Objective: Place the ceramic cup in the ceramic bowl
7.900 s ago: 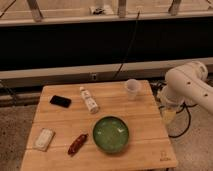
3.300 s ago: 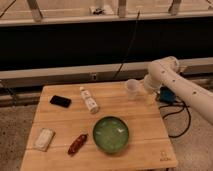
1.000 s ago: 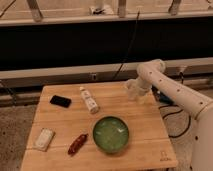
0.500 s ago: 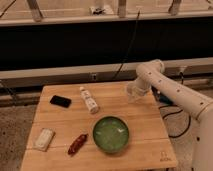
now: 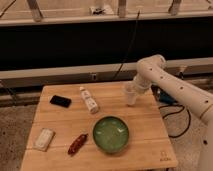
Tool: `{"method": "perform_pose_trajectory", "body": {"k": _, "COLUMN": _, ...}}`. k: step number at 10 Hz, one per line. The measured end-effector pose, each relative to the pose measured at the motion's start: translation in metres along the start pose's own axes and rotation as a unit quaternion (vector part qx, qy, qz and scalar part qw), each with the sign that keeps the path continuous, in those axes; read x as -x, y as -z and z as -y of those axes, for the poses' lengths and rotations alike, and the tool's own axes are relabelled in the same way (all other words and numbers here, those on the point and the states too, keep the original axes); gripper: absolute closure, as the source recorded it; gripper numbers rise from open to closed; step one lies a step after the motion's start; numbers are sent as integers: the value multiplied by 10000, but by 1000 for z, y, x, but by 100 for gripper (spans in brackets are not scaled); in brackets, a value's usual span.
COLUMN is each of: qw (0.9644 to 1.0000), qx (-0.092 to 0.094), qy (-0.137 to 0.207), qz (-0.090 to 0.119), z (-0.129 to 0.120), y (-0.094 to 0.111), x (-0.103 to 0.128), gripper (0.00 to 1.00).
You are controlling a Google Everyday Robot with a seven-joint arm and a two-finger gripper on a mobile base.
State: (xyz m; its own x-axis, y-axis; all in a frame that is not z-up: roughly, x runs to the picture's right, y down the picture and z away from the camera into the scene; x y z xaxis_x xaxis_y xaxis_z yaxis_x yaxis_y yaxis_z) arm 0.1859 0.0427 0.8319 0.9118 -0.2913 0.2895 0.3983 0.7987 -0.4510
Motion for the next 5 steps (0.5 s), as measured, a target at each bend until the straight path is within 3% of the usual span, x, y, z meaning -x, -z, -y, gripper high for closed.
{"method": "perform_pose_trajectory", "body": {"k": 5, "qw": 9999, "qx": 23, "qy": 151, "qz": 36, "z": -15, "y": 28, "x": 30, "gripper": 100}}
